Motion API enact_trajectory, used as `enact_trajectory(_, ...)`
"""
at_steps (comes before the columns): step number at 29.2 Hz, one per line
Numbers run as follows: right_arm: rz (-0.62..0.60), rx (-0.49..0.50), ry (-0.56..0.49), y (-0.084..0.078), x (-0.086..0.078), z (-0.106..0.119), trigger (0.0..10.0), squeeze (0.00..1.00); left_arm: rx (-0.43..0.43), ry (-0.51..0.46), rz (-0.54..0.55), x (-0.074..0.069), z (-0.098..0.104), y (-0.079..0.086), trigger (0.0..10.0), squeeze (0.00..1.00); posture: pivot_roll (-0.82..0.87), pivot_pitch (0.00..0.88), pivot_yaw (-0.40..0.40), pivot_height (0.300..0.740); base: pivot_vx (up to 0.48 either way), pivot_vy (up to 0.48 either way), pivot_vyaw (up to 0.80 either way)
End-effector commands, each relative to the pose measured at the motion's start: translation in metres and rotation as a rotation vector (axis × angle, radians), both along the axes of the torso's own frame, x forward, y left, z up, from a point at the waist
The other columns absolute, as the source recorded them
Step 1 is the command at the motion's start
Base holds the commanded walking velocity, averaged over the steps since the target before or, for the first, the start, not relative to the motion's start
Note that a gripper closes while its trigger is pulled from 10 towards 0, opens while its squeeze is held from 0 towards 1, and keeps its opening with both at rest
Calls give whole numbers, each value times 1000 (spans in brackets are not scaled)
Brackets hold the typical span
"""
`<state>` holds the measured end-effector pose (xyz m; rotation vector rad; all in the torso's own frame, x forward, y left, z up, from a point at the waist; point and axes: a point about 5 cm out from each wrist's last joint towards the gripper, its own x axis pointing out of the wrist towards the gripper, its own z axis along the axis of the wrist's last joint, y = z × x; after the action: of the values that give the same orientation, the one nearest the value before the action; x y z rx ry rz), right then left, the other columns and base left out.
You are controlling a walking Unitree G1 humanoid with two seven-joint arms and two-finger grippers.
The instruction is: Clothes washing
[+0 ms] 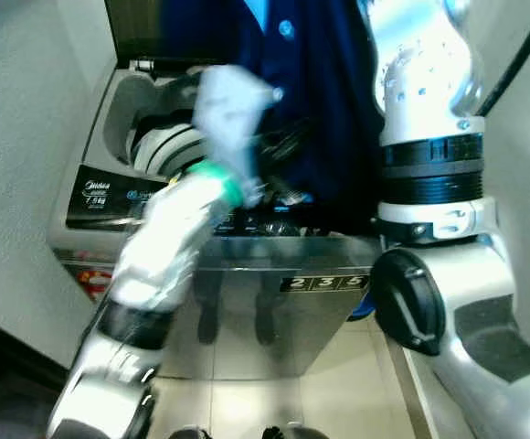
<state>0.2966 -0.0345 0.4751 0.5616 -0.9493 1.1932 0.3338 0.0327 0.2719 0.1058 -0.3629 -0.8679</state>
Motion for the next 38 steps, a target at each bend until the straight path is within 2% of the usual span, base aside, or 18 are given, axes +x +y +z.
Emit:
enact_trajectory(1, 71, 71, -73, -16, -14, 17, 10000, 0, 25, 14, 13, 6, -7, 2, 10000, 0, 16, 0, 19, 740, 0, 0, 0)
enact_trajectory(6, 107, 11, -182, -20, -30, 23, 10000, 0, 61, 54, -22, 21, -7, -9, 10000, 0, -20, 0, 27, 740, 0, 0, 0)
enact_trajectory(9, 132, -33, -244, -19, -41, 24, 10000, 0, 95, 34, 74, 39, 0, -9, 10000, 0, -40, 0, 29, 740, 0, 0, 0)
enact_trajectory(10, 117, -38, -252, -23, -41, 23, 10000, 0, 73, 7, 219, 53, 13, 4, 10000, 0, -46, 0, 31, 740, 0, 0, 0)
enact_trajectory(15, 77, -42, -231, -34, -35, 19, 10000, 0, 12, -72, 488, 72, 42, 42, 10000, 0, -42, 0, 32, 740, 0, 0, 0)
enact_trajectory(17, 19, -59, -174, -45, -22, 7, 10000, 0, -40, -169, 672, 77, 70, 84, 10000, 0, -26, 0, 26, 740, 0, 0, 0)
enact_trajectory(18, 19, -59, -174, -45, -22, 7, 10000, 0, -40, -169, 672, 77, 70, 84, 10000, 0, -26, 0, 26, 740, 0, 0, 0)
enact_trajectory(19, -30, -98, -113, -49, -6, -8, 10000, 0, -74, -218, 752, 76, 87, 113, 10000, 0, -16, 2, 25, 740, 0, 0, 0)
enact_trajectory(20, -30, -98, -113, -49, -6, -8, 10000, 0, -74, -218, 752, 76, 87, 113, 10000, 0, -16, 2, 25, 740, 0, 0, 0)
enact_trajectory(21, -68, -140, -66, -50, 7, -21, 10000, 0, -93, -250, 811, 74, 98, 136, 10000, 0, -13, 4, 28, 740, 0, 0, 0)
enact_trajectory(23, -68, -140, -66, -50, 7, -21, 10000, 0, -93, -250, 811, 74, 98, 136, 10000, 0, -13, 4, 28, 740, 0, 0, 0)
enact_trajectory(25, -115, -172, -21, -49, 19, -31, 10000, 0, -110, -268, 857, 71, 105, 154, 10000, 0, -12, 5, 25, 740, 0, 0, 0)
enact_trajectory(29, -224, -233, 21, -34, 41, -34, 10000, 0, -96, -274, 774, 64, 95, 165, 10000, 0, 5, 2, 4, 740, 0, 0, 0)
enact_trajectory(30, -264, -243, 22, -29, 45, -30, 10000, 0, -75, -283, 620, 51, 81, 151, 10000, 0, 10, 4, -3, 740, 0, 0, 0)
enact_trajectory(31, -264, -243, 22, -29, 45, -30, 10000, 0, -75, -283, 620, 51, 81, 151, 10000, 0, 10, 4, -3, 740, 0, 0, 0)
enact_trajectory(32, -301, -246, 9, -27, 46, -25, 10000, 0, -77, -283, 442, 30, 69, 131, 10000, 0, 18, 6, -6, 740, 0, 0, 0)
enact_trajectory(35, -321, -241, -1, -28, 46, -21, 10000, 0, -99, -262, 292, 8, 59, 115, 10000, 0, 31, 0, -8, 740, 0, 0, 0)
enact_trajectory(38, -383, -260, 12, -29, 54, -24, 10000, 0, -206, -61, -11, -46, 16, 82, 10000, 0, 38, 2, -11, 740, 0, 0, 0)
